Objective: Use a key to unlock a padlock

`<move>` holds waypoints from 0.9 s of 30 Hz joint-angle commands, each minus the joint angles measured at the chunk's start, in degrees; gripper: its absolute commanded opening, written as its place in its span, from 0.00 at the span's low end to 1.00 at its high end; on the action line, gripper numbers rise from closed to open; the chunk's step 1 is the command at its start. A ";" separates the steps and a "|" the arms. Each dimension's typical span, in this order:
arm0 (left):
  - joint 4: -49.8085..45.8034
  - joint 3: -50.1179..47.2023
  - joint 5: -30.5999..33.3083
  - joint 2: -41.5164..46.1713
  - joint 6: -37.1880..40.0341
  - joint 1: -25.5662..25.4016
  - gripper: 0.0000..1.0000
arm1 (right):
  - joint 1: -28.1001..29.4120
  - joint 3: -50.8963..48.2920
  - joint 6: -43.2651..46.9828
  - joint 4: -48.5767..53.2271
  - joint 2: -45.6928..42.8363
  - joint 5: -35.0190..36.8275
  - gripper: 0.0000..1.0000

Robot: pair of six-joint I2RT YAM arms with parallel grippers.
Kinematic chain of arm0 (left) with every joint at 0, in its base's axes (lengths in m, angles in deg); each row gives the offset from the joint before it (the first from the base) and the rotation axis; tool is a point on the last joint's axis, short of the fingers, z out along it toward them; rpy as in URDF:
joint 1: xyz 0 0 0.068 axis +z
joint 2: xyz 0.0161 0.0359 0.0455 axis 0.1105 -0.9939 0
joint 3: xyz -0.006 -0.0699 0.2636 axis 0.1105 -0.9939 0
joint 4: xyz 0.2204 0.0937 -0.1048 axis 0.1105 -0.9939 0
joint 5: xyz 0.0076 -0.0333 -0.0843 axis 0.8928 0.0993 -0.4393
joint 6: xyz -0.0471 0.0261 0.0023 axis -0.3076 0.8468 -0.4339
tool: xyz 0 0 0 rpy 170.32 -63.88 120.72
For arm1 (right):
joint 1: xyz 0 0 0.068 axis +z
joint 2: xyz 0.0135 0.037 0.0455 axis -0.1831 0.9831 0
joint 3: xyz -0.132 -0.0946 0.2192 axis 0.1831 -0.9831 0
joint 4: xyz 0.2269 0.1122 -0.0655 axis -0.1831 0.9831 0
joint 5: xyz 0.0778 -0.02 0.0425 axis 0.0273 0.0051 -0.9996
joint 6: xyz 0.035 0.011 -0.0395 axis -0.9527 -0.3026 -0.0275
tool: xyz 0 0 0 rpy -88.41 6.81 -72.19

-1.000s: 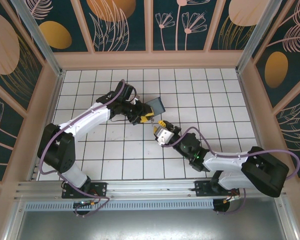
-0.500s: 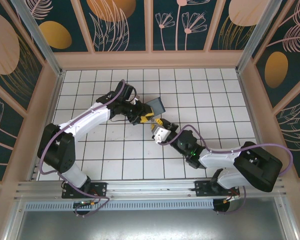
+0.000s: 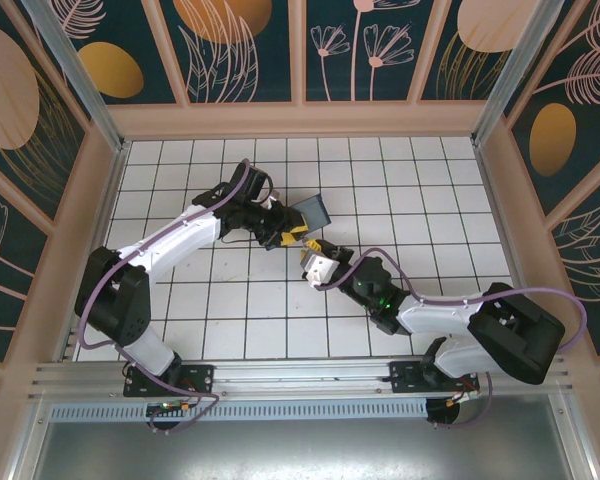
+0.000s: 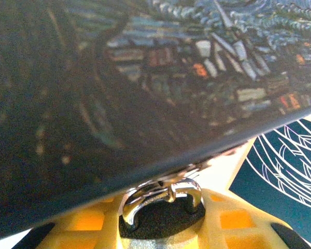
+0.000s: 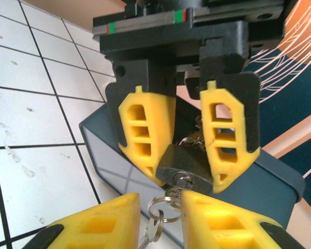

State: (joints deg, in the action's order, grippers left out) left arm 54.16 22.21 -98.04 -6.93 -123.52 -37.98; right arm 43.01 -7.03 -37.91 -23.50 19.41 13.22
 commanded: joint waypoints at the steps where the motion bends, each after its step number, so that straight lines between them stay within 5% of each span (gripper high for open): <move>1: 3.19 -0.24 -1.74 1.67 -0.61 0.06 0.12 | -0.53 0.71 -0.45 0.23 -0.30 0.03 0.27; 27: 3.64 -1.93 -1.66 2.96 -1.35 -0.09 0.11 | -2.48 1.99 3.04 -5.03 1.63 1.04 0.26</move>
State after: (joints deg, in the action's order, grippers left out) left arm 56.42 20.33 -97.65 -6.67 -124.77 -37.76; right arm 41.92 -6.41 -35.28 -24.31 22.66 13.07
